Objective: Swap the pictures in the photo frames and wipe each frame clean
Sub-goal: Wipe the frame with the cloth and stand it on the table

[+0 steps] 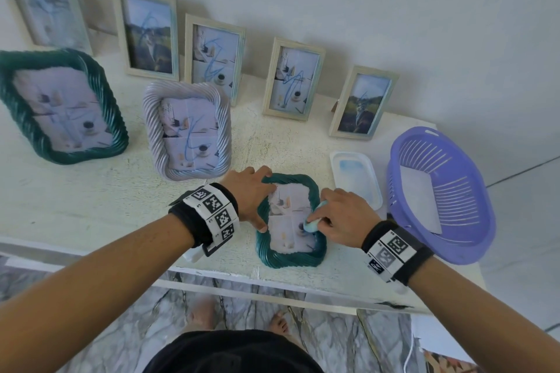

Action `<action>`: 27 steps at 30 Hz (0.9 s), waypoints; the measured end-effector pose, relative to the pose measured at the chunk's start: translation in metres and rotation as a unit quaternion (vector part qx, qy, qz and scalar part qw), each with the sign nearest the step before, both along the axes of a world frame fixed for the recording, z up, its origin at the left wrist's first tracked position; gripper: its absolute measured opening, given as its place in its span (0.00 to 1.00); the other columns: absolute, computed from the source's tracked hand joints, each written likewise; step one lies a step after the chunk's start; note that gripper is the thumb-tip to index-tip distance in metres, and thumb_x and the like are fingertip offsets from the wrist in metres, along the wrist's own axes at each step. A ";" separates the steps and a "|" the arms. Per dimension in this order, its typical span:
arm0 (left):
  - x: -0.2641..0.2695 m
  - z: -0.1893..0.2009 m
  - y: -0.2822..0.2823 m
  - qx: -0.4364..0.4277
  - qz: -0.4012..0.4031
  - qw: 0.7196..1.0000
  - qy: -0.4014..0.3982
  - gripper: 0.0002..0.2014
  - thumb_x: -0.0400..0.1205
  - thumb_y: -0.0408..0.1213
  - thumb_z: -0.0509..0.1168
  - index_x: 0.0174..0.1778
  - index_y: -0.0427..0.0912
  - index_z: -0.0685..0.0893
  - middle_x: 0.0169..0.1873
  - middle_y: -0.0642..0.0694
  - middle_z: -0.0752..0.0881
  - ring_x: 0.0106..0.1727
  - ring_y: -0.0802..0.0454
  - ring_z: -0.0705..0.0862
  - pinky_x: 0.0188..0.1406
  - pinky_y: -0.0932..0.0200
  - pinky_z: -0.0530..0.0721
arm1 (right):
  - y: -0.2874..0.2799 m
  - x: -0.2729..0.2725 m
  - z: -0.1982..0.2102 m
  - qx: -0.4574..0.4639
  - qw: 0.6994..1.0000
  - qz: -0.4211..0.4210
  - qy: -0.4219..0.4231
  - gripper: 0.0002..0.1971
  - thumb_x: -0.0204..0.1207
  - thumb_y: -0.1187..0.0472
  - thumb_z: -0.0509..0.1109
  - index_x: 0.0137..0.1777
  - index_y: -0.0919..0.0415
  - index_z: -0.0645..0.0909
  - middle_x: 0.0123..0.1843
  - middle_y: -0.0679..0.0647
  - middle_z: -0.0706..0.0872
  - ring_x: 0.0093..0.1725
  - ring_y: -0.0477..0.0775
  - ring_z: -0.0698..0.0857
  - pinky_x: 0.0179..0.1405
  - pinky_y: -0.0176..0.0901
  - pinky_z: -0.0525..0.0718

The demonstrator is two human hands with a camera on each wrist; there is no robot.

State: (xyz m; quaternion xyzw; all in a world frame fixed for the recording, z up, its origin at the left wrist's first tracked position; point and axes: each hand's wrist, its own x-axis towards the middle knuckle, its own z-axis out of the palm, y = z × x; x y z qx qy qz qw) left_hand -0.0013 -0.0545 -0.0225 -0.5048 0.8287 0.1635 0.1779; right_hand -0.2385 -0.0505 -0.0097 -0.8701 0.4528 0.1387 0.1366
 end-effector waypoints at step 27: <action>0.009 -0.010 0.007 -0.002 0.058 0.995 0.087 0.62 0.67 0.66 0.74 0.85 0.43 0.42 0.76 0.48 0.67 0.69 0.46 0.70 0.56 0.49 0.78 | -0.020 0.059 -0.027 -0.024 0.973 -0.171 -0.151 0.12 0.83 0.58 0.60 0.55 0.63 0.84 0.48 0.59 0.79 0.47 0.62 0.82 0.44 0.47 0.73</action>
